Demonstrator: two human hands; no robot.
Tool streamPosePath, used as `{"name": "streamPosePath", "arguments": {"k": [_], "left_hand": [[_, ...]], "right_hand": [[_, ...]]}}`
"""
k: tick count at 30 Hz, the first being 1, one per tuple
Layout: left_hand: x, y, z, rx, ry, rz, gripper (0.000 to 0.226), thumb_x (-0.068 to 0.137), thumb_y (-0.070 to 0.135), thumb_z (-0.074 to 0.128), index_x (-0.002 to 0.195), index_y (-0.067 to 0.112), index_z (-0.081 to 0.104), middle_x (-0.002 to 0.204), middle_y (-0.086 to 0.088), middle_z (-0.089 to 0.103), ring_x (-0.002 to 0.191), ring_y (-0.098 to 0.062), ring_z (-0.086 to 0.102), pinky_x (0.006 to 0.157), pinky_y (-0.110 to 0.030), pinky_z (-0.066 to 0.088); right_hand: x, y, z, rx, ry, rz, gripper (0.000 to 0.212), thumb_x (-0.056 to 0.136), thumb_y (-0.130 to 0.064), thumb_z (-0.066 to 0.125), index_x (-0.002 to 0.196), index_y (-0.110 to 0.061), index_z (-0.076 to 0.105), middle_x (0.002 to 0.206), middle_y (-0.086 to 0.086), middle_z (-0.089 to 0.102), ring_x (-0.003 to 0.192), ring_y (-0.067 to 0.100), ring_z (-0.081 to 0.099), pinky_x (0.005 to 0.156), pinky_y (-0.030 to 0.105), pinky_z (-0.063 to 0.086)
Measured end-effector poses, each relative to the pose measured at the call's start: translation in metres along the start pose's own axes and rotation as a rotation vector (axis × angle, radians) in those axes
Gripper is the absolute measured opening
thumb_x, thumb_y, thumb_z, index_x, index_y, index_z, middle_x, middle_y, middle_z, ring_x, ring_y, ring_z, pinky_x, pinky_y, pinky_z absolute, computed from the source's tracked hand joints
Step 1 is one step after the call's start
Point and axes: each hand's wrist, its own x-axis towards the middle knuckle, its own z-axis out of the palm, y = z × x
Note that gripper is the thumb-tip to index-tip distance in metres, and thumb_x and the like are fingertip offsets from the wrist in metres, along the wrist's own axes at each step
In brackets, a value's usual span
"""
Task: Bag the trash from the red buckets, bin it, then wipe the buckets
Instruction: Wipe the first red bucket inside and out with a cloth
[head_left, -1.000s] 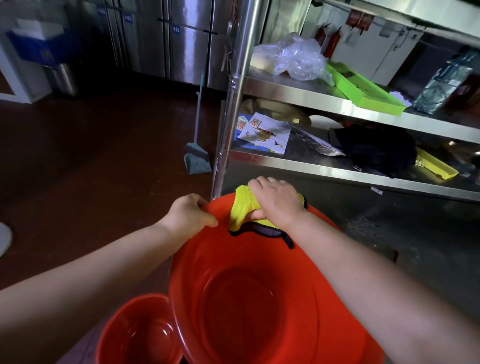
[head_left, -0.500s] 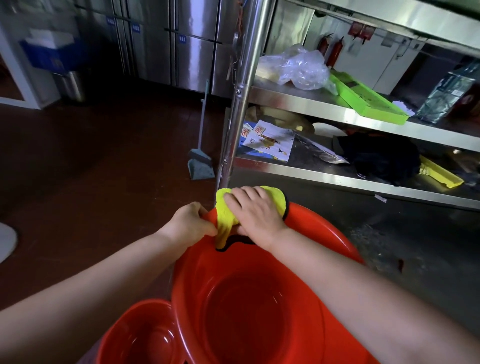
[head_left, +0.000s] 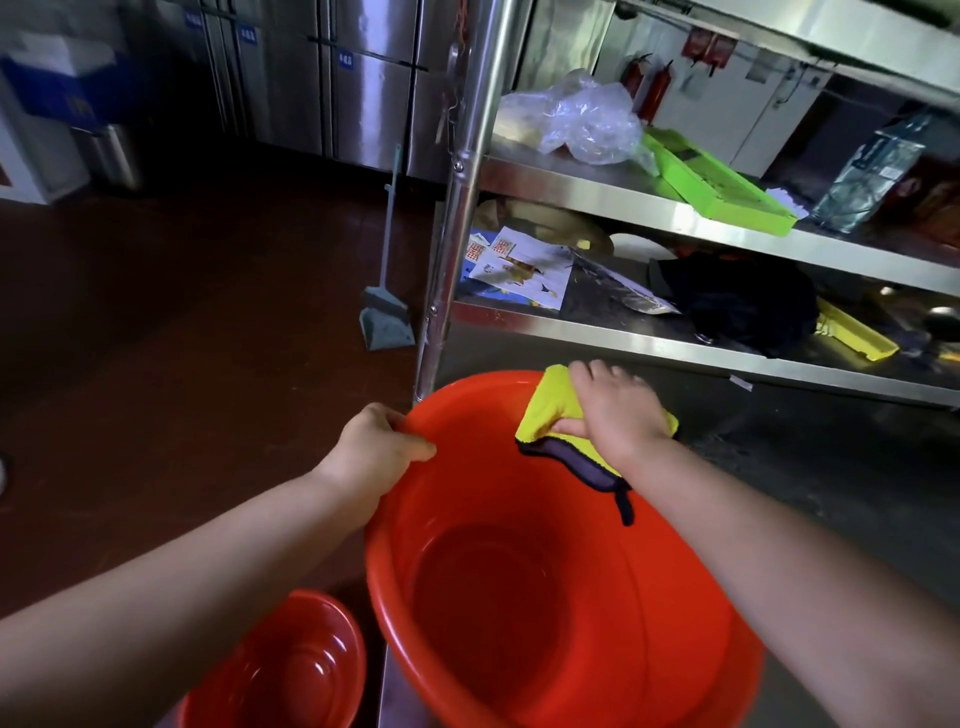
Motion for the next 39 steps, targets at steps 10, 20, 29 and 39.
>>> {"name": "streamPosePath", "arguments": {"k": [10,20,29,39], "left_hand": [[0.052,0.043,-0.001,0.924,-0.149,0.332,0.077,0.069,0.036,0.076,0.135,0.017,0.04,0.127,-0.007,0.044,0.123,-0.028,0.035,0.096,-0.037,0.037],[0.056,0.038,-0.004,0.531,-0.212,0.118,0.056,0.082,0.015,0.068,0.134,0.017,0.047,0.107,-0.006,0.062,0.086,-0.019,0.062,0.072,-0.027,0.047],[0.033,0.021,0.005,0.12,-0.139,0.036,0.05,0.081,0.009,0.07,0.125,0.024,0.052,0.108,-0.005,0.06,0.076,-0.015,0.054,0.073,-0.03,0.041],[0.003,-0.003,-0.003,-0.175,-0.051,0.018,0.041,0.08,0.002,0.067,0.112,0.025,0.055,0.093,-0.004,0.064,0.078,-0.019,0.061,0.061,-0.03,0.046]], "right_hand": [[0.029,-0.037,-0.01,0.053,0.066,-0.218,0.072,0.073,-0.059,0.064,0.124,-0.014,0.043,0.113,0.006,0.055,0.105,0.027,0.054,0.083,0.038,0.04],[0.037,-0.028,-0.006,0.078,-0.014,-0.062,0.072,0.069,-0.068,0.06,0.116,-0.017,0.044,0.108,0.004,0.056,0.1,0.027,0.056,0.072,0.036,0.042],[-0.032,0.007,-0.004,0.01,-0.117,0.255,0.072,0.075,-0.062,0.061,0.121,-0.011,0.041,0.111,0.008,0.055,0.098,0.029,0.057,0.068,0.036,0.043],[-0.105,0.001,-0.024,-0.018,-0.252,0.472,0.081,0.084,-0.042,0.065,0.141,-0.003,0.022,0.132,0.015,0.044,0.113,0.028,0.05,0.081,0.035,0.047]]}}
